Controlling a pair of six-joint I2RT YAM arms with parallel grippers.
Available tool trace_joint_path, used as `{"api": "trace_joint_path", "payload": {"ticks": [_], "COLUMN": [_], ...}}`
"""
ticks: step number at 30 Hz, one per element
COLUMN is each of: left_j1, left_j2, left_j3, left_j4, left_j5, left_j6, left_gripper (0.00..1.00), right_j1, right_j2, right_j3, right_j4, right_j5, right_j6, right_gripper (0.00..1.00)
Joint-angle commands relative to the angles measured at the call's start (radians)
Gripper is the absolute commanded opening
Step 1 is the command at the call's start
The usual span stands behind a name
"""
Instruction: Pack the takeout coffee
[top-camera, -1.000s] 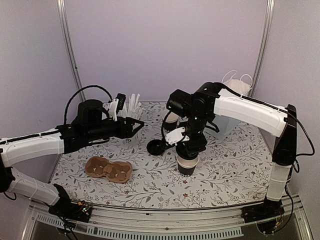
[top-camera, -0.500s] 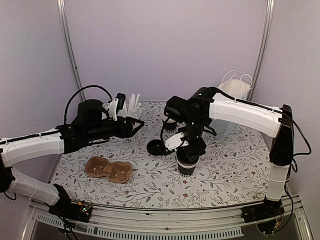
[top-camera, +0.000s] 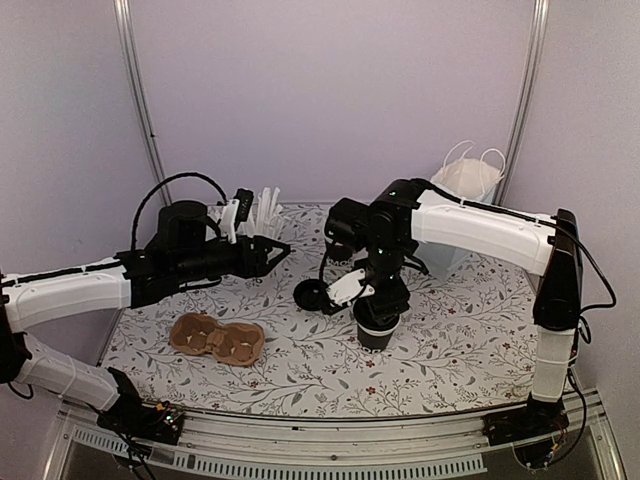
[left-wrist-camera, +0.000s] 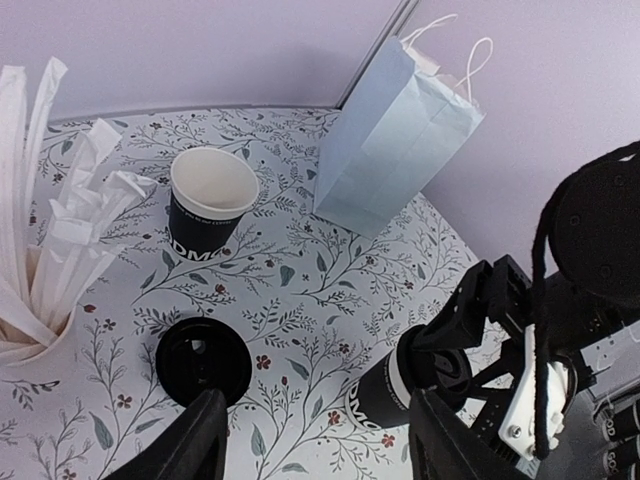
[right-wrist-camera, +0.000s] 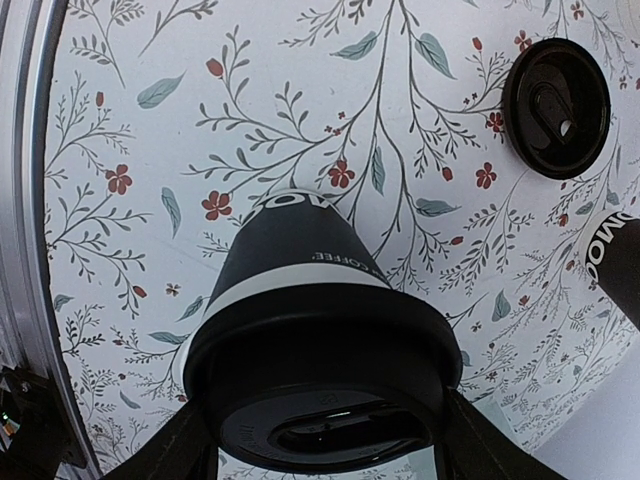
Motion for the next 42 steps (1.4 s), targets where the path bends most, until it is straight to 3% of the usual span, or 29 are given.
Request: {"api": "trace_joint_path", "payload": {"ticks": [1,42], "left_j1": [-0.005,-0.005], "left_j2": [0.008,0.052], "left_j3": [-0.015,0.003], "left_j4": [0.03,0.053], "left_j5": [0.009,0.03], "left_j6": [-0.002,0.001], "left_gripper": [0.64,0.64], "right_j1": [0.006,0.041], "right_j2": [0.021,-0.073], "right_j3": [-0.003,-0.026], "right_j4": [-0.009,-0.01], "right_j5": [-0.011,0.091], "right_j6": [0.005,0.029], "right_gripper": [0.65,0.62]}}
